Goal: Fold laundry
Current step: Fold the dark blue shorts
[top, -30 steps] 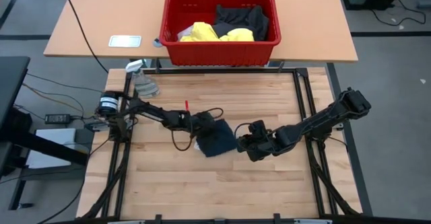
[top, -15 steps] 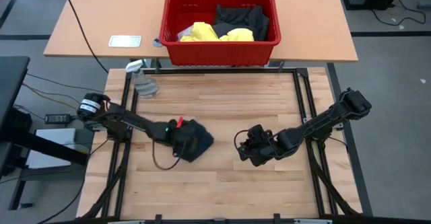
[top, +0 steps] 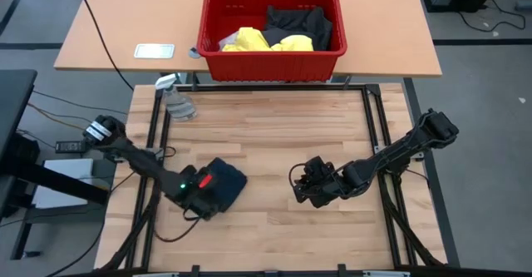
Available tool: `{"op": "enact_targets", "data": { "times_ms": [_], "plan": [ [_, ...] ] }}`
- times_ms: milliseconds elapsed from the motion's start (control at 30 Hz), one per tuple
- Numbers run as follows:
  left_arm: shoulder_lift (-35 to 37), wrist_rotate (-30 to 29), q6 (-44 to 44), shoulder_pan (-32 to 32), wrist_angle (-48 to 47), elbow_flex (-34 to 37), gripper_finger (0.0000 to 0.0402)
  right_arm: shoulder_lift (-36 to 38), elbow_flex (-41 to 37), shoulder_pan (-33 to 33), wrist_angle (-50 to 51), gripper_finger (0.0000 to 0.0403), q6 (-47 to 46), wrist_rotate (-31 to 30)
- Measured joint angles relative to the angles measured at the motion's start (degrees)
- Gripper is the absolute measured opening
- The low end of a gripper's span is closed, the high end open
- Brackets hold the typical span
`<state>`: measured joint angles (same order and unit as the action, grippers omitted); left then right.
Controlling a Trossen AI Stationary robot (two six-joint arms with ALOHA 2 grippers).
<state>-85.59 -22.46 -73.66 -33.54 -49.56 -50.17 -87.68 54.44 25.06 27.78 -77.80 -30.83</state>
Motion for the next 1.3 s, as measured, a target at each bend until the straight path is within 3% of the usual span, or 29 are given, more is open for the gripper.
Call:
{"op": "enact_targets", "data": {
  "times_ms": [167, 267, 333, 433, 500, 633, 867, 1033, 1133, 1300],
  "plan": [
    [5.0, -2.7, -5.2, -3.6, -7.3, 0.0, 0.0121, 0.0, 0.0, -0.8, -1.3, 0.0168, 0.0, -0.1],
    [8.4, -7.1, -4.8, -4.0, -5.7, 0.0, 0.0121, 0.0, 0.0, -1.7, -2.7, 0.0168, 0.0, -0.8],
    [9.8, -10.2, -0.1, -3.3, -2.6, 0.0, 0.0121, 0.0, 0.0, -2.4, -3.7, 0.0168, 0.0, -0.9],
    [10.0, -12.2, 15.4, -1.7, 4.9, 0.0, 0.0121, 0.0, 0.0, -3.6, -4.7, 0.0168, 0.2, -1.1],
    [9.9, -10.5, 24.2, -0.2, 8.1, 0.0, 0.0120, 0.0, 0.0, -4.3, -6.2, 0.0168, 1.6, -1.1],
    [9.6, -7.3, 30.8, 3.8, 14.6, 1.7, 0.0117, 0.0, 0.0, -5.0, -10.4, 0.0165, 3.7, -1.1],
    [14.4, 3.9, 34.4, 9.1, 37.2, 17.5, 0.0114, 0.0, 0.0, -5.0, -13.2, 0.0157, 3.9, -1.1],
    [16.3, 9.7, 38.9, 8.6, 50.5, 27.1, 0.0114, 0.0, 0.0, -4.4, -13.2, 0.0144, 3.9, 0.1],
    [16.3, 12.2, 36.8, 7.9, 49.4, 30.8, 0.0114, 0.0, 0.0, -4.4, -13.1, 0.0130, 3.1, 0.5],
    [17.6, 14.2, 23.3, 4.7, 49.5, 34.1, 0.0113, 0.0, 0.0, -4.4, -13.5, 0.0108, 1.6, 0.5]
  ]
}}
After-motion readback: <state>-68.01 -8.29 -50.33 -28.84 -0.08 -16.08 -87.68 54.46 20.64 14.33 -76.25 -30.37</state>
